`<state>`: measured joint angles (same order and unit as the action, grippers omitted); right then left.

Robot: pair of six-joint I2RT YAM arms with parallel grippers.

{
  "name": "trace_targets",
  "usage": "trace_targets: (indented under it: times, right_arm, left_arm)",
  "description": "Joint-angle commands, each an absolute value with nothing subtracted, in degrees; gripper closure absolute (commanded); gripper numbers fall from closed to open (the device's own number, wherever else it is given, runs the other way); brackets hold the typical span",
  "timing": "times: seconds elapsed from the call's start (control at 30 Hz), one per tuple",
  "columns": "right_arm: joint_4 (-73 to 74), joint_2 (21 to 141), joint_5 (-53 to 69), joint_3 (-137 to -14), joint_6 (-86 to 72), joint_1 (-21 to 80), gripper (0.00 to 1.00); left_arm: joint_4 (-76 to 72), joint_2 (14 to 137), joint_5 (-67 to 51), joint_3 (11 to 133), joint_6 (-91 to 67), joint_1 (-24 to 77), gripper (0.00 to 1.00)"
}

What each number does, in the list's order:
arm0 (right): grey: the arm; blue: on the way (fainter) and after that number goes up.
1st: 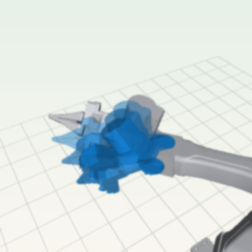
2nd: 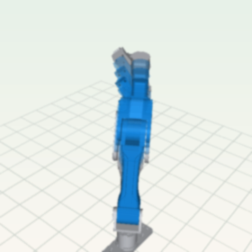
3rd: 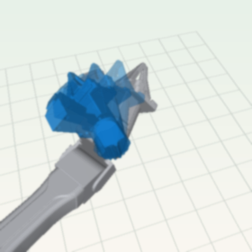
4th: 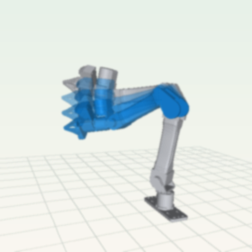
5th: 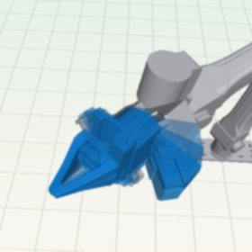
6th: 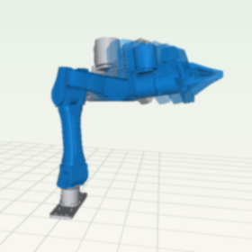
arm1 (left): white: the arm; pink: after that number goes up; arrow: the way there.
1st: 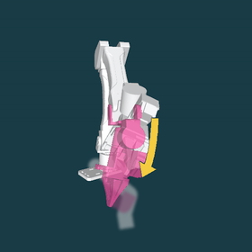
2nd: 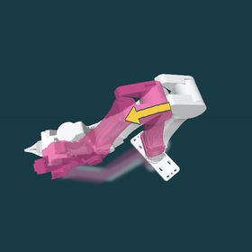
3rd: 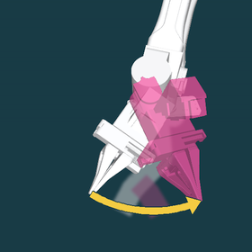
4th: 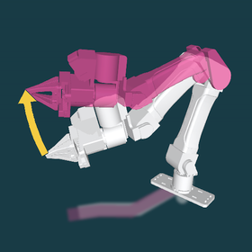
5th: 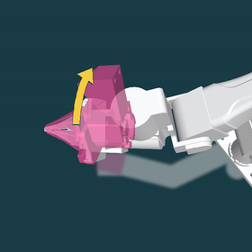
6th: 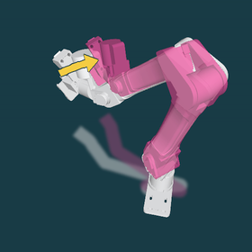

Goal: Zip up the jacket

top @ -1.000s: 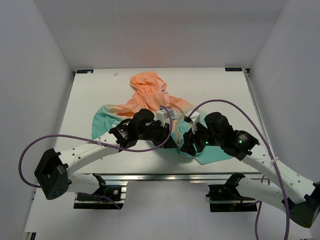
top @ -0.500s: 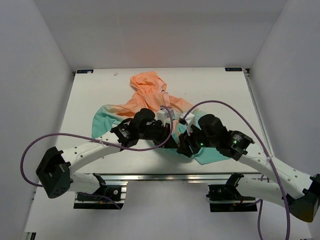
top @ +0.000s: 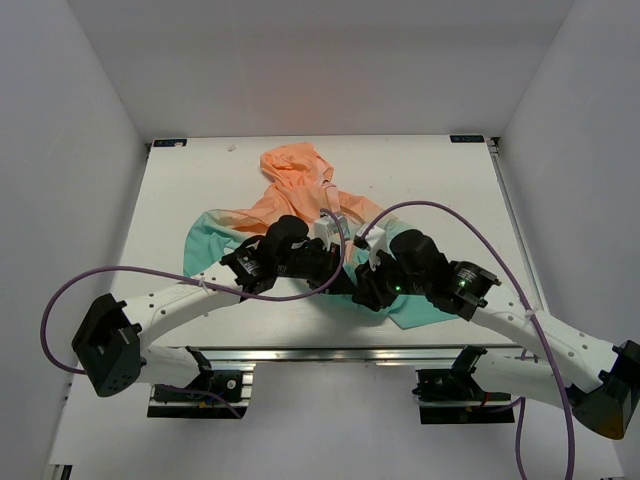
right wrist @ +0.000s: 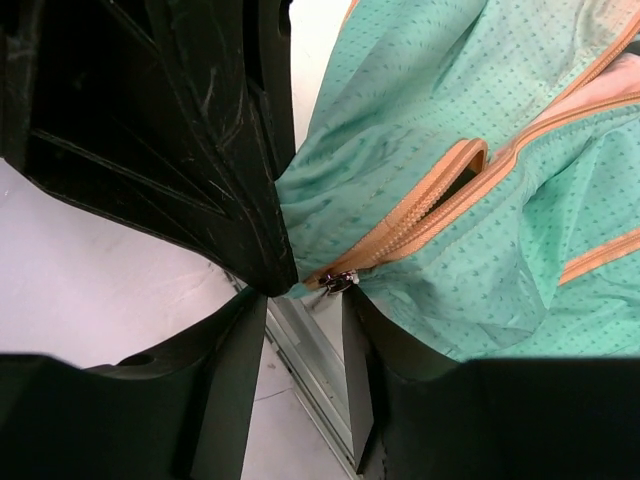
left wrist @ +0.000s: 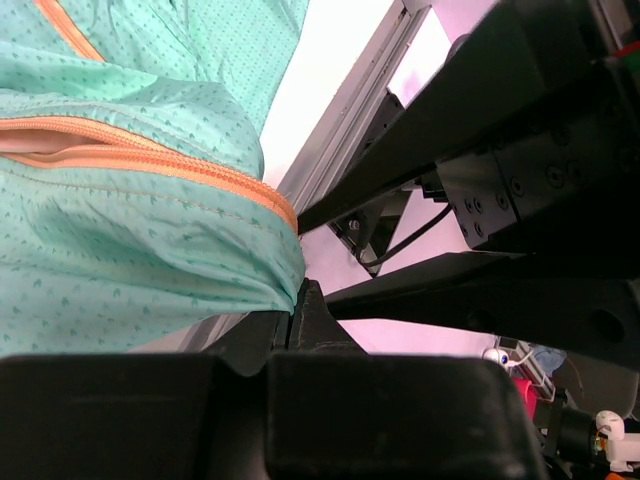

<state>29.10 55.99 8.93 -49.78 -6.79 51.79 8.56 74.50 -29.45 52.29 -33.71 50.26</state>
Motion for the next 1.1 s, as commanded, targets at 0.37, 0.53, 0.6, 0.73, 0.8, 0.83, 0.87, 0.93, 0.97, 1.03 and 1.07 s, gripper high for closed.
trace_targets:
  times: [0.37, 0.53, 0.6, 0.73, 0.8, 0.83, 0.87, 0.93, 0.97, 1.03, 1.07]
  right_arm:
    - [27.68, 54.05, 1.33, -49.39, -6.68, 51.94, 0.67]
    - [28.13, 53.53, -0.80, -49.83, -6.68, 51.94, 0.73]
    - [27.86, 53.35, -0.44, -50.01, -6.85, 51.94, 0.75]
    - [26.81, 52.91, 0.17, -49.92, -6.77, 51.94, 0.82]
    - [26.46, 52.82, 2.37, -49.92, -6.51, 51.94, 0.83]
    - [26.37, 52.91, 4.72, -49.92, -6.24, 51.94, 0.82]
    - [26.37, 53.00, 6.23, -49.92, -5.81, 51.94, 0.81]
    - [26.28, 53.09, 9.38, -49.66, -4.93, 51.94, 0.80]
    - [26.37, 53.09, 10.27, -49.57, -4.49, 51.94, 0.79]
    - [27.07, 53.17, 10.98, -49.48, -4.04, 51.94, 0.76]
    - [27.68, 53.09, 10.64, -49.40, -3.96, 51.94, 0.76]
  left_arm:
    - [5.28, 71.72, -33.57, 51.15, -33.75, 50.27, 1.00]
    - [4.83, 71.54, -34.36, 50.89, -33.49, 50.27, 1.00]
    - [4.83, 71.72, -34.54, 50.80, -33.49, 50.27, 1.00]
    - [4.40, 72.07, -35.24, 50.63, -33.40, 50.27, 1.00]
    - [4.39, 72.16, -35.25, 50.63, -33.40, 50.27, 1.00]
    - [4.57, 72.16, -35.16, 50.63, -33.40, 50.27, 1.00]
    - [4.66, 72.16, -35.07, 50.71, -33.40, 50.27, 1.00]
    - [4.92, 72.25, -34.72, 50.80, -33.31, 50.27, 1.00]
    - [5.01, 72.16, -34.63, 50.80, -33.22, 50.27, 1.00]
    - [5.10, 72.16, -34.45, 50.80, -33.22, 50.27, 1.00]
    - [5.10, 72.07, -34.45, 50.80, -33.05, 50.36, 1.00]
